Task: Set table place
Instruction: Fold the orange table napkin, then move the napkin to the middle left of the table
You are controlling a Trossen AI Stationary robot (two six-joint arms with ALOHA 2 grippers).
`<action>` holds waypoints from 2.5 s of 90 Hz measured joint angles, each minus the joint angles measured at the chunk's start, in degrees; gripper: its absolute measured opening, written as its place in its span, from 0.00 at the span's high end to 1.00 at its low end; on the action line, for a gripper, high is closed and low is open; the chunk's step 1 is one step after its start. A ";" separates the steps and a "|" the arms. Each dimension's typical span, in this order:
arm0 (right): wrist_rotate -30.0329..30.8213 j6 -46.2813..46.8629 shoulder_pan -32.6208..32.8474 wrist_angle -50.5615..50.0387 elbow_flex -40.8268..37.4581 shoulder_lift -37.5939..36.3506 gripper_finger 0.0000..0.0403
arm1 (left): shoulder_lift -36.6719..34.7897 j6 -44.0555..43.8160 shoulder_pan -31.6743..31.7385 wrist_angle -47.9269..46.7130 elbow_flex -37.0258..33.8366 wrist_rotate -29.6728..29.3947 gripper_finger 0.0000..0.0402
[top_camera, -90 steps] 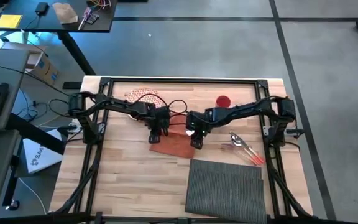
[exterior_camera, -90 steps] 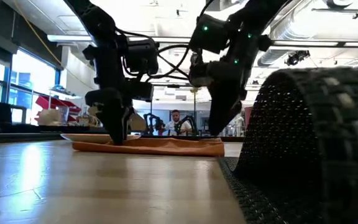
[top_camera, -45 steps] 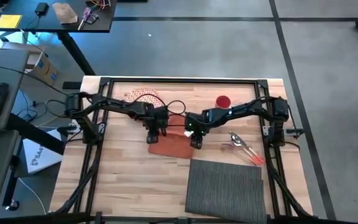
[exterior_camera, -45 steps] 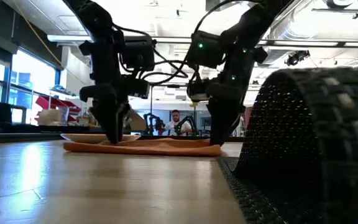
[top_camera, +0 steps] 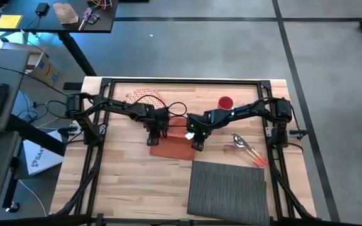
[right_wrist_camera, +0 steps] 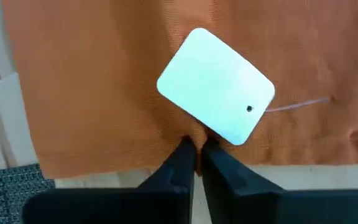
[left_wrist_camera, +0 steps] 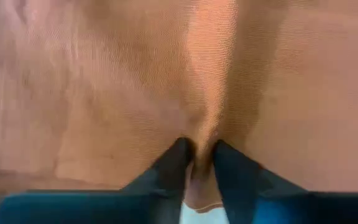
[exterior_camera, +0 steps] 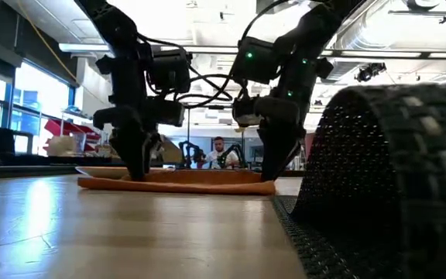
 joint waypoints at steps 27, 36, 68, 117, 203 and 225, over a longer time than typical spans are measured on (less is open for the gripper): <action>14.65 0.22 -0.26 -7.52 1.75 -9.94 1.00 | -4.81 4.11 -0.06 -13.54 9.57 -14.74 1.00; 25.19 -0.91 1.17 -11.29 4.37 -13.12 1.00 | -9.01 3.72 -1.04 -15.25 12.71 -22.61 1.00; 30.04 -2.37 13.42 2.61 -3.36 -10.12 1.00 | -16.26 -6.43 -14.76 -4.67 -1.07 -28.92 1.00; 15.49 3.35 20.38 11.69 -2.04 -1.03 0.88 | -12.89 -28.26 -35.12 -5.56 -3.06 -9.25 0.84; 29.84 26.32 23.94 -12.19 2.16 -27.67 0.66 | 2.34 -50.30 -16.85 5.33 2.23 -12.26 1.00; 33.70 26.31 24.13 -12.40 2.14 -26.94 0.66 | -10.40 -85.55 -25.13 1.34 -12.19 -18.08 1.00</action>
